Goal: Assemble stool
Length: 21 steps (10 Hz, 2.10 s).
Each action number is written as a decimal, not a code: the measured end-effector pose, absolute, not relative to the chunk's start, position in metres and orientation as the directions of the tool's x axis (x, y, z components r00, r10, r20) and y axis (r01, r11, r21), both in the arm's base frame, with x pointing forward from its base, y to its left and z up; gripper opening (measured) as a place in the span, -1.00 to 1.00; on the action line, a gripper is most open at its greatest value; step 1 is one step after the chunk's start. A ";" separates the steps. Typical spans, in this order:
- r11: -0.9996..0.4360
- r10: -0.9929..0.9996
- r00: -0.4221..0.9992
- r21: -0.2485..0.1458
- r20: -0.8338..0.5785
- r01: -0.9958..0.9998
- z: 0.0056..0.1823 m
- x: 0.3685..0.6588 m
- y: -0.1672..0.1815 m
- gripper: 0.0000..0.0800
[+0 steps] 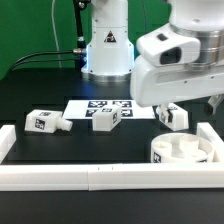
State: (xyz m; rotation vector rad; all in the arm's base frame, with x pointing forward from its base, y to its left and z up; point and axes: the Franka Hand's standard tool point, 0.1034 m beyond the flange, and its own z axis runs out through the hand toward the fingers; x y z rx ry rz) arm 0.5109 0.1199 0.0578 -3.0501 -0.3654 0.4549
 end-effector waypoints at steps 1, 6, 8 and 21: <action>-0.972 0.233 0.913 -0.075 -0.335 0.221 0.057 0.510 0.119 0.62; -0.988 0.142 0.722 -0.048 -0.677 0.149 0.051 0.458 0.117 0.62; -0.988 0.134 0.657 -0.050 -0.741 0.146 0.048 0.458 0.116 0.62; -0.997 -0.012 0.596 0.052 -0.803 0.051 0.007 0.424 0.116 0.62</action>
Offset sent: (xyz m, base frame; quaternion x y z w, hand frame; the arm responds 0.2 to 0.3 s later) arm -0.0347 0.0023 -0.0111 -0.0099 -0.2253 0.1035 0.9687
